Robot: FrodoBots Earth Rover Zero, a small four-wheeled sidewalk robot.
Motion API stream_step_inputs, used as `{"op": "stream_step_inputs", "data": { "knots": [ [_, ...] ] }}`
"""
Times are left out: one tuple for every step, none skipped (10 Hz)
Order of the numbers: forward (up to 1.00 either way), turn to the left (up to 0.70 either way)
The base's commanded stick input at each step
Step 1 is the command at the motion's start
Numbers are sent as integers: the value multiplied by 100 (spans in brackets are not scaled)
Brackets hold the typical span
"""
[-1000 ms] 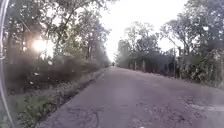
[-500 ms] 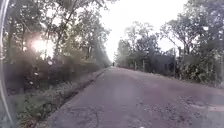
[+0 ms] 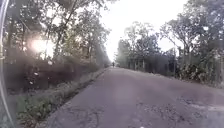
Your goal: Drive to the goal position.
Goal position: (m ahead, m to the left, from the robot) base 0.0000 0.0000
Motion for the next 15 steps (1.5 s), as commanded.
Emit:
{"op": "stream_step_inputs", "data": {
  "knots": [
    [10,1],
    [10,1],
    [10,1],
    [10,1],
    [10,1],
    [10,1],
    [10,1],
    [10,1],
    [10,1],
    [10,1],
    [10,1],
    [10,1],
    [10,1],
    [10,1],
    [10,1]
  ]
}}
